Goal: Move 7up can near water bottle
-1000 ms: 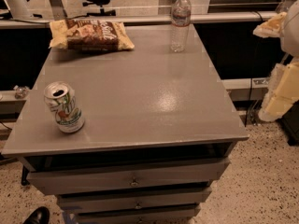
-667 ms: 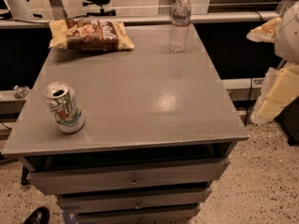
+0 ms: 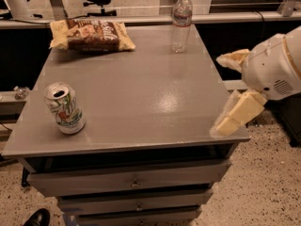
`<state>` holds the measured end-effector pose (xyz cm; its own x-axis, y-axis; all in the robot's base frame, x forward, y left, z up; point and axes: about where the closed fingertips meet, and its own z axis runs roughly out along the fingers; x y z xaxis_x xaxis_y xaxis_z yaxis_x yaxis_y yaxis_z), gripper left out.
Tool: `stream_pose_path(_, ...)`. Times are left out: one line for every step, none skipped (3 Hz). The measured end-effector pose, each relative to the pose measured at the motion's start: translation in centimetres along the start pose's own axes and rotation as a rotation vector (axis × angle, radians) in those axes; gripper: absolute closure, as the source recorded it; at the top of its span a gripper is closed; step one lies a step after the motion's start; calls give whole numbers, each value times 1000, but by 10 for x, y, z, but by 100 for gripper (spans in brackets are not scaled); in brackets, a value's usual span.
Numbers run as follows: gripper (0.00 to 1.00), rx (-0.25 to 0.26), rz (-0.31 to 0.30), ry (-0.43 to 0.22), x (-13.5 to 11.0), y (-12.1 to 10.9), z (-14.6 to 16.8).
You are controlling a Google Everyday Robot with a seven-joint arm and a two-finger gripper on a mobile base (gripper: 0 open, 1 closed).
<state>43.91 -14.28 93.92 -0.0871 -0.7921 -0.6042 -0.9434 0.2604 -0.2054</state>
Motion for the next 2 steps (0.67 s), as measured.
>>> stream_pose_path(0, -29, 55, -178, -24, 15, 36)
stream_pose_path(0, -72, 92, -348, -69, 37, 75)
